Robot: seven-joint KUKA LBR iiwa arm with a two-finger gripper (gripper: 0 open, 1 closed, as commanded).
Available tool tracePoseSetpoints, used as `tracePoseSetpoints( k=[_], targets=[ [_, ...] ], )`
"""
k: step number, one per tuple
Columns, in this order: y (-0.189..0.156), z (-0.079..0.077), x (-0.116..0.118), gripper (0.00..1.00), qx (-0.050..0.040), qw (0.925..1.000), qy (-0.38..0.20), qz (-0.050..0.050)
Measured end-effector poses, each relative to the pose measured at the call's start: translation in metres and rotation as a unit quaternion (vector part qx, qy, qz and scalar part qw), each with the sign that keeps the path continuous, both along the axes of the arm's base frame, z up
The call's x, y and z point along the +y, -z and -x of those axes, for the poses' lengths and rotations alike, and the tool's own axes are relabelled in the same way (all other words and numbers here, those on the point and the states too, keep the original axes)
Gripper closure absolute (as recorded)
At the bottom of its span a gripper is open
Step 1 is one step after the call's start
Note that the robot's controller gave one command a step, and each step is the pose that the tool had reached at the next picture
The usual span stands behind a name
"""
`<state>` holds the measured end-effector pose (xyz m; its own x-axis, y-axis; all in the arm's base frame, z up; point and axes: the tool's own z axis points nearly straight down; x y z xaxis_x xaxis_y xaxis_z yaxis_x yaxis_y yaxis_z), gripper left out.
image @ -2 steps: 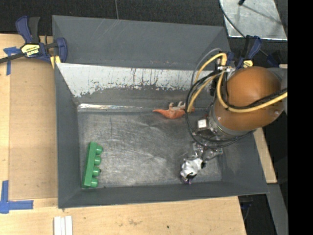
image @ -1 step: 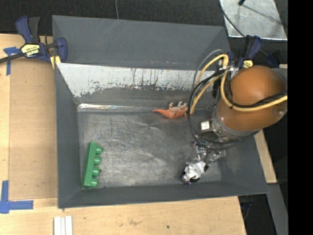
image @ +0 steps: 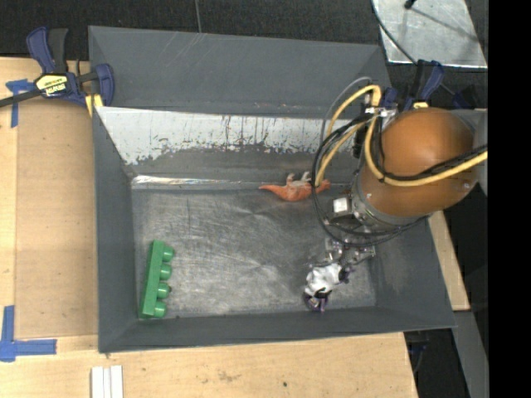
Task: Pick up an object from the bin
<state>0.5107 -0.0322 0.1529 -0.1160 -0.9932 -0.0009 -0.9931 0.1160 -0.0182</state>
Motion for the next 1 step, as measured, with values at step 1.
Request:
tracePoseSetpoints(
  k=[1],
  targets=[
    [-0.0072,0.0136,-0.0020,1.00,0.0150,0.9999,-0.003,-0.003]
  ],
)
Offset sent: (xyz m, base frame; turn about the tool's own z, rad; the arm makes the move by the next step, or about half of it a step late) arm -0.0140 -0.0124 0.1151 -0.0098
